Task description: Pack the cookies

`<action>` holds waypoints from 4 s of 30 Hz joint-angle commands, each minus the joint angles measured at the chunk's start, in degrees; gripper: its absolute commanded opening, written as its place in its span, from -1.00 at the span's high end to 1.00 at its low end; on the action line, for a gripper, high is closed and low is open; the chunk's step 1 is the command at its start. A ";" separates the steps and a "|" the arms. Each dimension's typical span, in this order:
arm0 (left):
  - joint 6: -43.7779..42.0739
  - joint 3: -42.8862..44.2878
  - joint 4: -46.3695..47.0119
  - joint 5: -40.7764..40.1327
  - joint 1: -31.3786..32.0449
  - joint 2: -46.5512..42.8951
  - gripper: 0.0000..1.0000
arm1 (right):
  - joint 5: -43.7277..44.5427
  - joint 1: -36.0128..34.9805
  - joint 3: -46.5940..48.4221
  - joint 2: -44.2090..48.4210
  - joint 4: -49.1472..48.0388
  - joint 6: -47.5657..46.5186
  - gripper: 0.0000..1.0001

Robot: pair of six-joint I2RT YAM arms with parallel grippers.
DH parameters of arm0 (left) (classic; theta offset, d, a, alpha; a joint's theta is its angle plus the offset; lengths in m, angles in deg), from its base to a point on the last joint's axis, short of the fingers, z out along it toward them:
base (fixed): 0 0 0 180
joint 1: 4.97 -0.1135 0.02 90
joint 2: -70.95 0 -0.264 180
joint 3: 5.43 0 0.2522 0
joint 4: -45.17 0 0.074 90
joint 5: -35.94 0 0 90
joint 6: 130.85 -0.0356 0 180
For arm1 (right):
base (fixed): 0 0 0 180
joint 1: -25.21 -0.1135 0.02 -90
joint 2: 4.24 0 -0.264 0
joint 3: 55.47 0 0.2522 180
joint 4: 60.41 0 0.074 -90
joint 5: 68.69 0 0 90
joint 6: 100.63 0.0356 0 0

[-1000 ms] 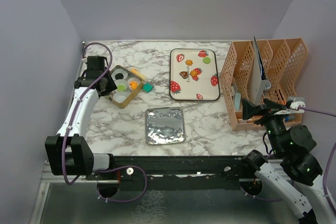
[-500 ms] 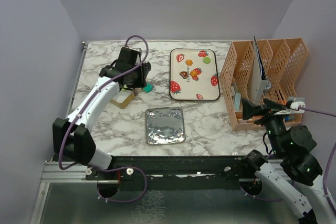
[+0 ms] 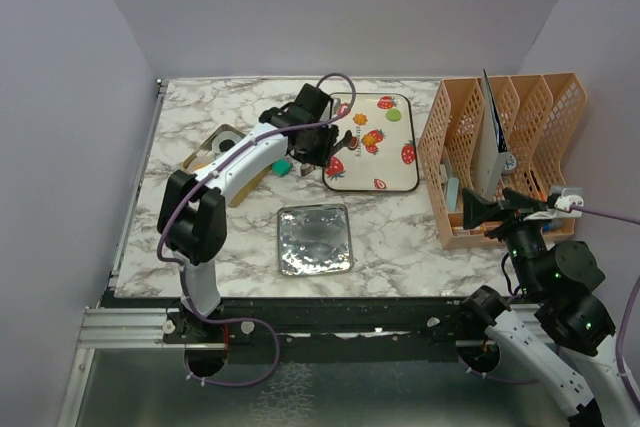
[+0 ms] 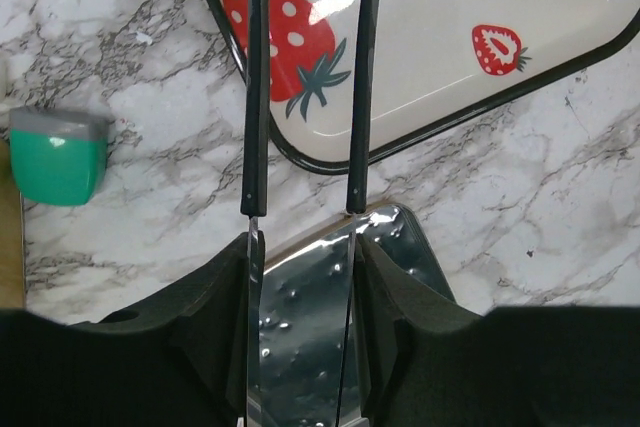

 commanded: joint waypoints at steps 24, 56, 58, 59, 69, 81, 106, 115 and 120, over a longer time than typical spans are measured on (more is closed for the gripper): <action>-5.74 19.26 -4.47 -9.47 2.64 19.56 -0.05 | 0.25 0.02 -0.53 0.12 0.08 -0.47 -1.00; -5.19 20.25 -10.62 -9.04 3.79 18.20 0.46 | 0.12 0.02 -0.50 0.43 0.07 -0.51 -1.00; -4.81 18.64 -10.61 -8.89 3.78 16.30 0.55 | 0.12 0.02 -0.47 0.44 0.03 -0.51 -1.00; -4.63 17.89 -10.57 -8.80 3.78 15.43 0.65 | 0.12 0.00 -0.50 0.46 -0.03 -0.52 -1.00; -4.24 16.52 -10.36 -8.89 3.70 12.24 0.54 | -0.04 0.01 -0.46 0.71 0.13 -0.36 -1.00; -1.66 28.42 -10.46 -9.70 3.60 22.36 0.01 | 0.30 0.01 -0.36 0.70 0.30 -0.25 -1.00; 0.15 31.97 -10.54 -10.80 3.35 29.97 0.28 | 0.39 0.02 -0.44 0.18 0.25 -0.34 -1.00; -0.42 25.59 -10.69 -9.33 3.35 23.37 0.58 | 0.39 0.01 -0.47 0.26 0.30 -0.34 -1.00; -0.29 19.15 -10.26 -8.57 3.35 17.54 0.73 | 0.24 0.02 -0.42 0.28 0.17 -0.34 -1.00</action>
